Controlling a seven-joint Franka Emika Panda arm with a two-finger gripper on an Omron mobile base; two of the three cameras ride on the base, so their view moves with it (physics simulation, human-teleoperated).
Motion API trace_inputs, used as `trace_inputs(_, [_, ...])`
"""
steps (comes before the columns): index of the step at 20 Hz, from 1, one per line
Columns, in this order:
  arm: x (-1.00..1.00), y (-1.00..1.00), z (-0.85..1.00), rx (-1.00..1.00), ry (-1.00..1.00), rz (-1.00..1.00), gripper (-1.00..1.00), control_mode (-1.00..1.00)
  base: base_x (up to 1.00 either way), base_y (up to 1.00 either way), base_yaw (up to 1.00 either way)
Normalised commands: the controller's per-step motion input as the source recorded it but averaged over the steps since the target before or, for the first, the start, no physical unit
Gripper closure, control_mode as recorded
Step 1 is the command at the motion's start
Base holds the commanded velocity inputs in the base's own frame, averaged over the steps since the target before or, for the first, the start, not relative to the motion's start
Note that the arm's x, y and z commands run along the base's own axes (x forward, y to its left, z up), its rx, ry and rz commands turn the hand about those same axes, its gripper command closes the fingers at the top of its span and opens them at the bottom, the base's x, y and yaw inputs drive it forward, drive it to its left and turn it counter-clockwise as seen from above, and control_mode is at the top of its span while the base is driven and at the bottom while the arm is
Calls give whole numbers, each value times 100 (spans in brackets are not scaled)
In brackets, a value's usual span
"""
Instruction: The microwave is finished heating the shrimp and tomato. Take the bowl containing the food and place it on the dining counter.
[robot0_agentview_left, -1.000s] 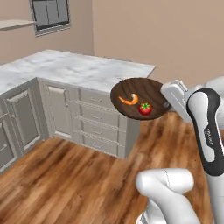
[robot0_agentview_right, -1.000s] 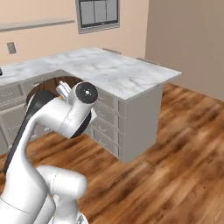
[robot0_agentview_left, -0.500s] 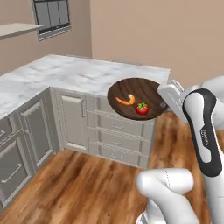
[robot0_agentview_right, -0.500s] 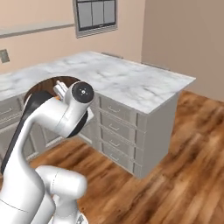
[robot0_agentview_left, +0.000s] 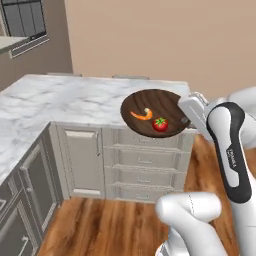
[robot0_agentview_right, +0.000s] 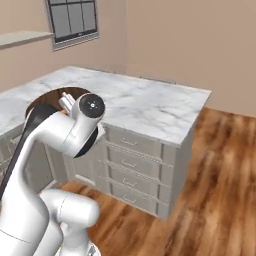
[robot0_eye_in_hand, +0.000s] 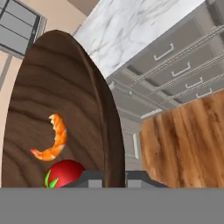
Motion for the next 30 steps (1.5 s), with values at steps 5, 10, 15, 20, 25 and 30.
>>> trace_inputs(5, [0, 0, 0, 0, 0, 0, 100, 100, 100, 96, -49])
trace_inputs(10, [0, 0, 0, 0, 0, 0, 100, 100, 100, 48, -28])
trace_inputs(15, [0, 0, 0, 0, 0, 0, 100, 100, 100, 5, -15])
trace_inputs(20, [19, 0, -8, 0, 6, 0, 100, -100, 76, 0, -3])
trace_inputs(25, [100, 1, -76, -5, 29, 0, 100, -100, 0, 0, 0])
trace_inputs(30, [100, 1, -94, -5, 29, 0, 100, -100, 0, 0, 0])
